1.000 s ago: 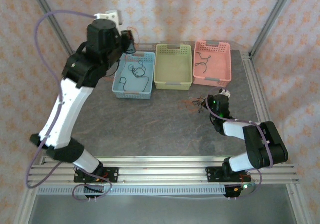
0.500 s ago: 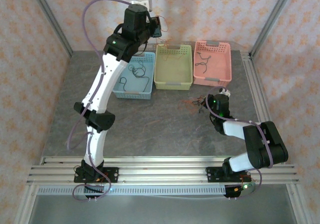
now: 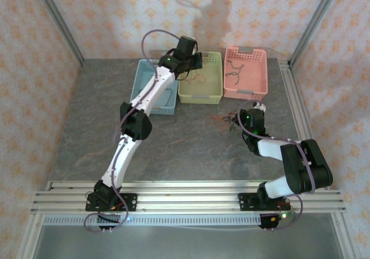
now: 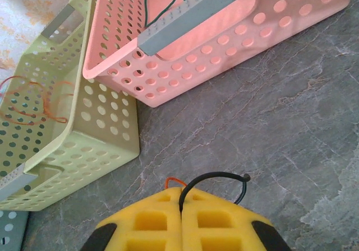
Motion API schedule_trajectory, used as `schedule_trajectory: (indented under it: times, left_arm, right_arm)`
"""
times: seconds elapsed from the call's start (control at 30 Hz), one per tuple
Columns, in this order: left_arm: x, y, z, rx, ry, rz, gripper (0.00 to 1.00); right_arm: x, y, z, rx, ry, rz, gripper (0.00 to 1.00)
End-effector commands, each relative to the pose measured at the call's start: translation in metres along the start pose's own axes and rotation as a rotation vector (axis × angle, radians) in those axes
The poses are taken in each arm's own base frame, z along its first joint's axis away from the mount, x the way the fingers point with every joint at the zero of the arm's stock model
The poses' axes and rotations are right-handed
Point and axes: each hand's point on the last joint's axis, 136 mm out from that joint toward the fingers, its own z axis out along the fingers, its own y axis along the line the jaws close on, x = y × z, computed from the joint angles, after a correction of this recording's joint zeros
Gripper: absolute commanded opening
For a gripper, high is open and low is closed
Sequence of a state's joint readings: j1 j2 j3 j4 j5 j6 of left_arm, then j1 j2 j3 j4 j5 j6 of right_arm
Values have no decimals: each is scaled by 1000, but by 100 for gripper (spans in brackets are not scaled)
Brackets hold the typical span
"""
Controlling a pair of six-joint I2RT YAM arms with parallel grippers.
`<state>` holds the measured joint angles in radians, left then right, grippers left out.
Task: Untangle the cables
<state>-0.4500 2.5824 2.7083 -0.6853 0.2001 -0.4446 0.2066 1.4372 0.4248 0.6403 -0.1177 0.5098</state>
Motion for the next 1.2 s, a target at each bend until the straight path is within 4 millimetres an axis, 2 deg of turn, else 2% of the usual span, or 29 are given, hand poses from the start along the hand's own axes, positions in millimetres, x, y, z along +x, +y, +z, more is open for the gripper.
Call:
schedule_trajectory:
  times: [0.0,0.17,0.2,0.3,0.4,0.53,0.63,0.73,0.83,0.9,0.93,1.07,1.17]
  left_arm:
    - [-6,-17,-17,44,3,19,0]
    - [-2,-15,-25,32,24,34,0]
    - [-3,-16,-29,31,24,36,3]
    - [-7,-18,-44,25,25,41,36]
    - [-12,-20,-65,-4,15,66,59]
    - [-14,-13,-102,-80,-7,79,69]
    - [-4,-9,-132,-71,-43,49,73]
    - [16,-8,-168,-27,-70,10,73]
    - [60,-2,-184,0,-29,5,73]
    - [90,10,-193,-15,-8,5,72]
    - [99,15,-200,-12,-13,-5,72]
    - [135,47,-223,-44,-25,-55,72]
    - [153,62,-233,-74,0,-50,72]
  right_arm:
    - [-7,8,3,-17,-11,10,0]
    - [-7,9,3,-20,-11,10,0]
    - [-7,8,3,-19,-11,10,0]
    - [-7,10,3,-24,-8,8,0]
    - [-6,12,3,-30,-7,5,0]
    - [-5,20,3,-57,-5,-13,0]
    - [-3,29,2,-81,1,-37,0]
    - [2,41,4,-121,27,-60,0]
    - [20,68,12,-222,121,-89,0]
    - [39,93,15,-313,203,-114,0]
    - [48,105,14,-355,237,-131,0]
    - [87,156,1,-539,359,-232,0]
    - [105,187,-18,-676,393,-277,0]
